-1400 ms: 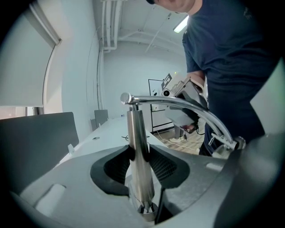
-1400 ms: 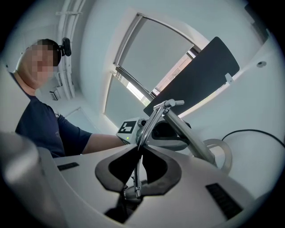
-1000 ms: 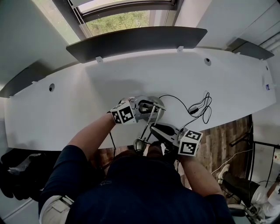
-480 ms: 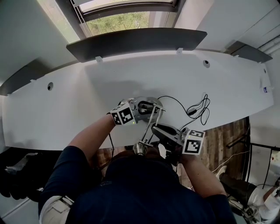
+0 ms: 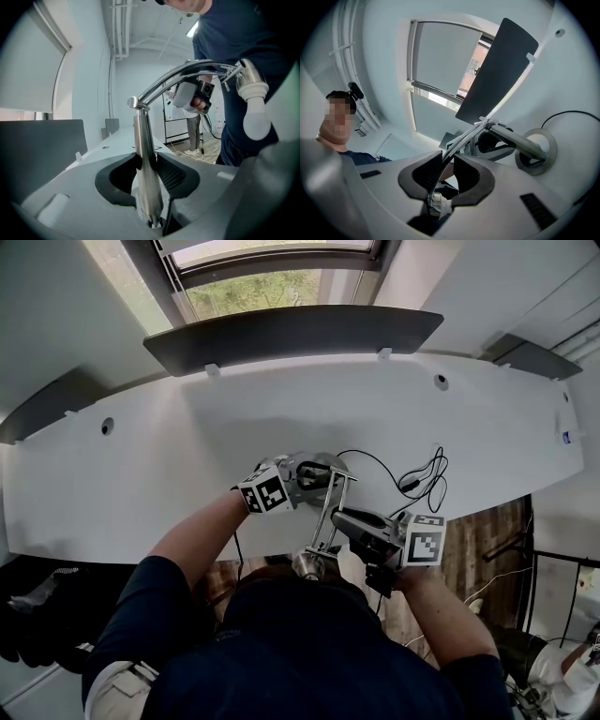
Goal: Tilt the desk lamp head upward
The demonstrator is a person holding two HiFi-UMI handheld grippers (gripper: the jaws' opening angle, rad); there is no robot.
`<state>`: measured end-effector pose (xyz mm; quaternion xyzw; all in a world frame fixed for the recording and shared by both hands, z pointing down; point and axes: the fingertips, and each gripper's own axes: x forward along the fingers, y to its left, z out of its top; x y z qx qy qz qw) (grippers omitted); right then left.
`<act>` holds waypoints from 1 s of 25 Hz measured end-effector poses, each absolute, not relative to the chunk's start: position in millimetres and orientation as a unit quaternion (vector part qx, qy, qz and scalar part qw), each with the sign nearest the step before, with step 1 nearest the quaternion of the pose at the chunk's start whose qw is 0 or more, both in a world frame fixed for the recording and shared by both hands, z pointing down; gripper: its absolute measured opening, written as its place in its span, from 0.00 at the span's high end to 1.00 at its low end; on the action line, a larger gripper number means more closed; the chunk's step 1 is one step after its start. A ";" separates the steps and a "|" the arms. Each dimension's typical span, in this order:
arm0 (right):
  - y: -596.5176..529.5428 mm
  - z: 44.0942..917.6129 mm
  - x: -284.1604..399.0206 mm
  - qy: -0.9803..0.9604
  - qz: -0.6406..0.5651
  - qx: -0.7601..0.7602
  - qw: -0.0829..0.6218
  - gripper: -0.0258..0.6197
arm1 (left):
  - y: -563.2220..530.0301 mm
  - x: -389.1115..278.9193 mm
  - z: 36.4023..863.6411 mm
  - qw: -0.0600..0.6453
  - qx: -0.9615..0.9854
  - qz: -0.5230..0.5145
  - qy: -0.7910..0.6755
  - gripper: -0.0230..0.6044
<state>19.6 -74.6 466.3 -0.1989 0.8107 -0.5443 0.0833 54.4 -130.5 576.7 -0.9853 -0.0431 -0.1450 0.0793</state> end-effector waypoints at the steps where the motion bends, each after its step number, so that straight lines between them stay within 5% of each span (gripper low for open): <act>1: -73.2 467.5 19.1 0.814 -0.541 -0.197 0.077 0.84 | -129.7 54.2 576.6 0.080 -0.985 -0.146 -0.043 0.76; 10: -63.0 495.7 13.2 0.821 -0.534 -0.202 0.004 0.84 | -127.4 55.7 574.0 0.095 -0.981 -0.163 -0.038 0.76; 17: -64.2 479.5 17.0 0.805 -0.559 -0.185 0.076 0.87 | -125.8 57.6 577.8 0.085 -0.983 -0.158 -0.027 0.76; 25: -65.5 466.2 25.1 0.807 -0.563 -0.170 0.059 0.84 | -122.2 57.8 579.0 0.086 -0.985 -0.150 -0.018 0.76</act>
